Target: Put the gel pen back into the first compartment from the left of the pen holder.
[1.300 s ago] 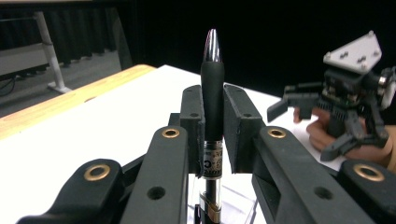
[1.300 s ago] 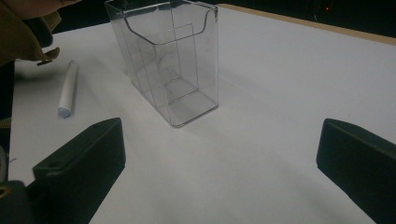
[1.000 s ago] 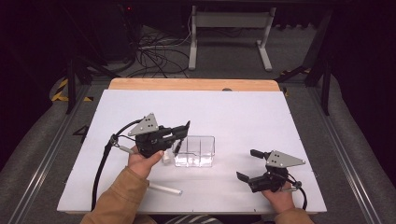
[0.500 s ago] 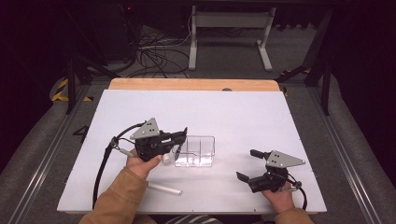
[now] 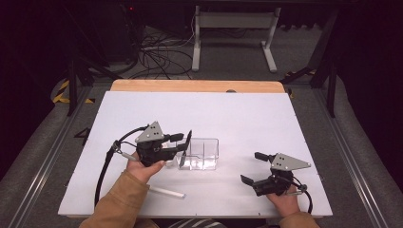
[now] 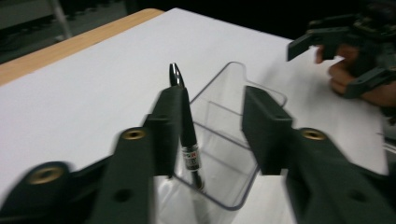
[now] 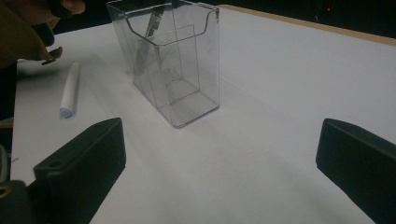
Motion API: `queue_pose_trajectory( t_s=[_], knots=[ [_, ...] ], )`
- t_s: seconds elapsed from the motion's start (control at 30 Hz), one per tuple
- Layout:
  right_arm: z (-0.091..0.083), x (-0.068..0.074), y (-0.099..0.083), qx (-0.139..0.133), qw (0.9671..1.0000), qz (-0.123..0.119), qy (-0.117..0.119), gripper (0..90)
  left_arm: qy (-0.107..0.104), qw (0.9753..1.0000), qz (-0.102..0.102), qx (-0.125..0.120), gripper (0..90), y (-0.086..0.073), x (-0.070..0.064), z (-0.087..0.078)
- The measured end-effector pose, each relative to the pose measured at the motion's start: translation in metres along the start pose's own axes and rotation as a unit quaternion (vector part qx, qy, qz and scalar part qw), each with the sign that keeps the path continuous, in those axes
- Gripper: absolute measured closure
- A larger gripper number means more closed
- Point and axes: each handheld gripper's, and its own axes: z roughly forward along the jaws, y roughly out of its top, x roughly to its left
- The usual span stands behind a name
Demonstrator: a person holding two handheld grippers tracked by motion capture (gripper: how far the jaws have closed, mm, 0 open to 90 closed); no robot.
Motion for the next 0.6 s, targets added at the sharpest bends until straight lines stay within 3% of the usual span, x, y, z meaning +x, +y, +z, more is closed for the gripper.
queue_pose_trajectory(
  t_s=[0.1, 0.33, 0.6],
  knots=[
    [0.000, 0.000, 0.000, 0.000, 1.0000, 0.000, 0.000, 2.0, 0.011, 0.9999, 0.006, -0.008, 43.0, 0.003, -0.001, -0.011],
    [0.000, 0.000, 0.000, -0.001, 1.0000, 0.002, -0.001, 2.0, 0.003, 0.9998, -0.001, -0.020, 23.4, 0.012, -0.005, -0.032],
    [0.000, 0.000, 0.000, 0.000, 1.0000, 0.006, -0.001, 2.2, -0.006, 0.9998, 0.021, -0.002, 17.7, 0.012, -0.005, -0.042]
  ],
)
